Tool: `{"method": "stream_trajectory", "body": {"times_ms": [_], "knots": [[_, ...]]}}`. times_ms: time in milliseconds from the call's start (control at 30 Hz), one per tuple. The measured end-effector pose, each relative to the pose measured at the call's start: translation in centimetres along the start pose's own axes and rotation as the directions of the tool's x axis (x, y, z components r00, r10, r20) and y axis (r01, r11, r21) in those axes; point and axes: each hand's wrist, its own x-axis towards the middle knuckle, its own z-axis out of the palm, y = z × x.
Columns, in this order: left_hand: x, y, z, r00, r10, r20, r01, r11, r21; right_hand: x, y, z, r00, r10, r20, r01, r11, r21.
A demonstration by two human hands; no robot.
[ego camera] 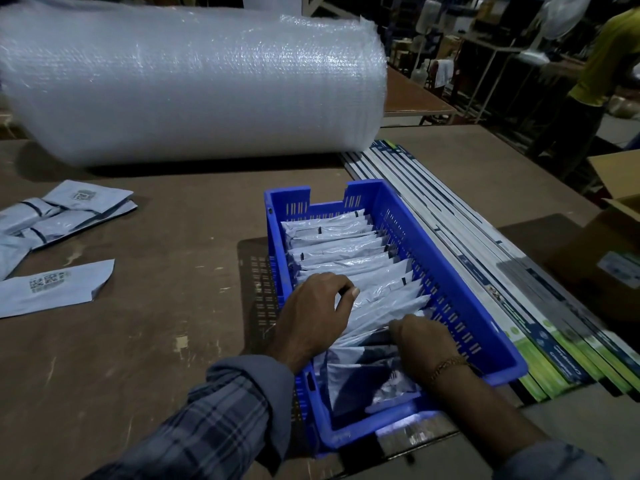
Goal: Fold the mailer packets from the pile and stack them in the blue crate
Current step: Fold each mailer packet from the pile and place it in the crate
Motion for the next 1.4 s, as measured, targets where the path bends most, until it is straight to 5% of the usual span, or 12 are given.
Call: {"method": "stream_trajectory", "body": {"times_ms": [133,300,533,667,833,1133,1267,1400], "knots": [[-0.5,-0.7,-0.7,0.976,0.029,-0.217,-0.055,0.992,-0.112,-2.2,-1.2,-2.5,0.986,0.119,-0.117,-0.095,0.977,0.192],[-3.3,-6.7,-4.3,0.937,-0.095,-0.337,0.106,0.994,0.016,-3.5,-5.0,-7.0,0.904,0.214,-0.369,-0.055,0.917,0.396],[-14.1,-23.3,-14.1,0.925,-0.336,-0.178,0.38,0.805,0.455,-2.0,-15.9,-10.8,0.811,0.153,-0.564,0.148,0.88,0.451],[-21.7,-34.0,-20.4,0.811,-0.568,-0.14,0.524,0.598,0.606,-0.2,-23.4,-12.4,0.83,0.065,-0.554,0.243,0.852,0.464],[-27.4,-44.9,-26.2,0.591,-0.797,-0.123,0.712,0.444,0.544,3.5,-33.1,-12.8,0.864,-0.088,-0.495,0.335,0.835,0.437],[-27.8,-49.5,-32.1,0.713,-0.7,0.023,0.534,0.565,0.629,13.9,-49.7,-10.5,0.908,-0.35,-0.232,0.402,0.883,0.242],[-24.9,-45.2,-35.4,0.739,-0.672,0.057,0.52,0.621,0.586,18.7,-56.5,-10.8,0.865,-0.405,-0.296,0.454,0.883,0.117],[-24.4,-45.0,-35.5,0.719,-0.695,0.023,0.537,0.576,0.616,26.3,-59.6,-5.8,0.866,-0.382,-0.322,0.388,0.92,-0.048]]}}
